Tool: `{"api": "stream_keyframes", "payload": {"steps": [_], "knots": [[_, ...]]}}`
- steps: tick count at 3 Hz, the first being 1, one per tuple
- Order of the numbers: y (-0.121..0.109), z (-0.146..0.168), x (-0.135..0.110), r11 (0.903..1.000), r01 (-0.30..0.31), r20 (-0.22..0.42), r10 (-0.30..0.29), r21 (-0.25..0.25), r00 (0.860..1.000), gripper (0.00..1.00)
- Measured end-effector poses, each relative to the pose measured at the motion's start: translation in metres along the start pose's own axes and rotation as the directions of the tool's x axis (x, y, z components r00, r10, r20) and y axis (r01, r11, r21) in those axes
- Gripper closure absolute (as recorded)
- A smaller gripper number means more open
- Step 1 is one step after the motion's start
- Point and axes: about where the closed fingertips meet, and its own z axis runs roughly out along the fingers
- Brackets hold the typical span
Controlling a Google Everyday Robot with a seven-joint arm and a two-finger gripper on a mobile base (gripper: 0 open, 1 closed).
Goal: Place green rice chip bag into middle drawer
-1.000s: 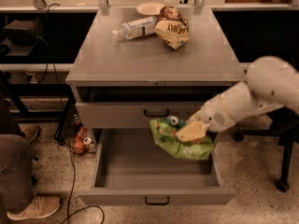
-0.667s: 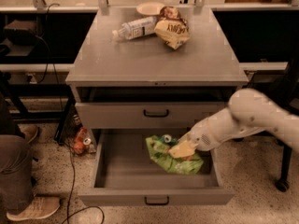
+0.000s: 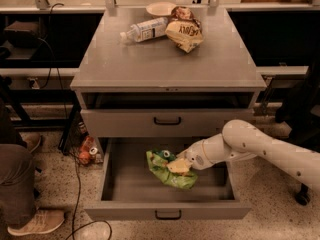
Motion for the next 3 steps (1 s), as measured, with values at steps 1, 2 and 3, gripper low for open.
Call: {"api": "stream_keyframes", "payload": {"steps": [1, 2, 3], "knots": [[-0.022, 0.039, 0.005, 0.9997, -0.01, 0.042, 0.009, 0.022, 0.999, 1.0], [-0.037, 0.061, 0.008, 0.9982, -0.043, 0.1, 0.038, 0.042, 0.994, 0.83], [-0.046, 0.081, 0.007, 0.9972, -0.064, 0.147, 0.058, 0.038, 0.987, 0.59]]}}
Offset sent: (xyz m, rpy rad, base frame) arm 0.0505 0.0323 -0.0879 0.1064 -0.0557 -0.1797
